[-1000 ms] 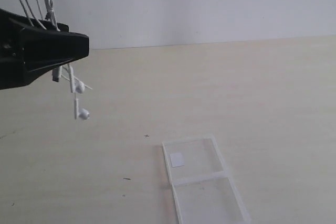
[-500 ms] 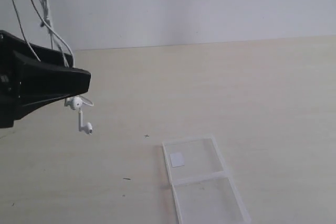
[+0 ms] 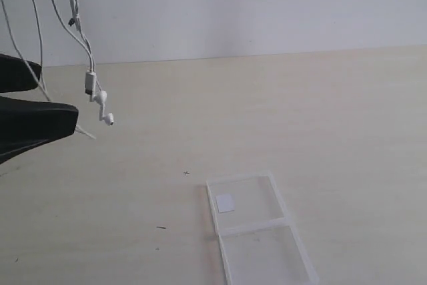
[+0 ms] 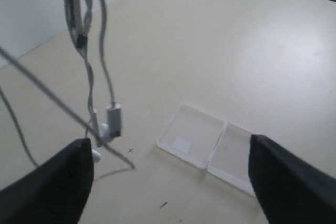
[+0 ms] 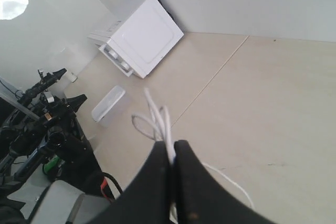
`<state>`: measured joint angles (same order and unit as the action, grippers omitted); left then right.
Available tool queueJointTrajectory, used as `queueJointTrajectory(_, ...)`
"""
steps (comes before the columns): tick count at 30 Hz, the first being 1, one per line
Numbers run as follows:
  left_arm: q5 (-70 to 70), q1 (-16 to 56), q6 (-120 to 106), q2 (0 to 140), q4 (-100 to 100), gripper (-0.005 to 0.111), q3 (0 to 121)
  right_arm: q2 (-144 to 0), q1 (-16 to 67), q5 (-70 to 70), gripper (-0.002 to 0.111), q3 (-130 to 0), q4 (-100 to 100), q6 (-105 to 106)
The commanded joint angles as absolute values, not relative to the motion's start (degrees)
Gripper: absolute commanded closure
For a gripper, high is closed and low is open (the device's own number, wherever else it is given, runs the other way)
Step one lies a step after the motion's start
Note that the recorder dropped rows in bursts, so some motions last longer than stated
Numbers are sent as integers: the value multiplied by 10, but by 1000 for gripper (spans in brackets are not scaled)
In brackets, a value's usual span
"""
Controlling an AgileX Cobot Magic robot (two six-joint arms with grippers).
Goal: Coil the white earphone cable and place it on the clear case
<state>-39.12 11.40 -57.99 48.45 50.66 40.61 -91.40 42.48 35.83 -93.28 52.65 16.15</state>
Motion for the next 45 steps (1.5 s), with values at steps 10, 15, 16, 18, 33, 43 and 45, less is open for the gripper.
queueJointTrajectory(10, -253, 114, -507, 480, 444, 27, 405, -914, 426, 351, 108, -935, 535, 163)
queueJointTrajectory(15, -249, 114, -590, 495, 506, 27, 405, -914, 426, 348, 108, -935, 542, 164)
queueJointTrajectory(16, -248, 114, -607, 500, 521, 27, 405, -914, 426, 348, 108, -935, 542, 164)
queueJointTrajectory(18, -246, 114, -631, 508, 554, 27, 405, -914, 426, 348, 108, -935, 545, 164)
queueJointTrajectory(33, -196, 114, -737, 574, 681, 27, 405, -914, 426, 349, 108, -935, 545, 168)
queueJointTrajectory(43, -235, 114, -892, 581, 820, 27, 407, -919, 426, 350, 108, -935, 556, 179)
queueJointTrajectory(45, -266, 114, -930, 581, 832, 27, 407, -919, 426, 350, 108, -935, 556, 179)
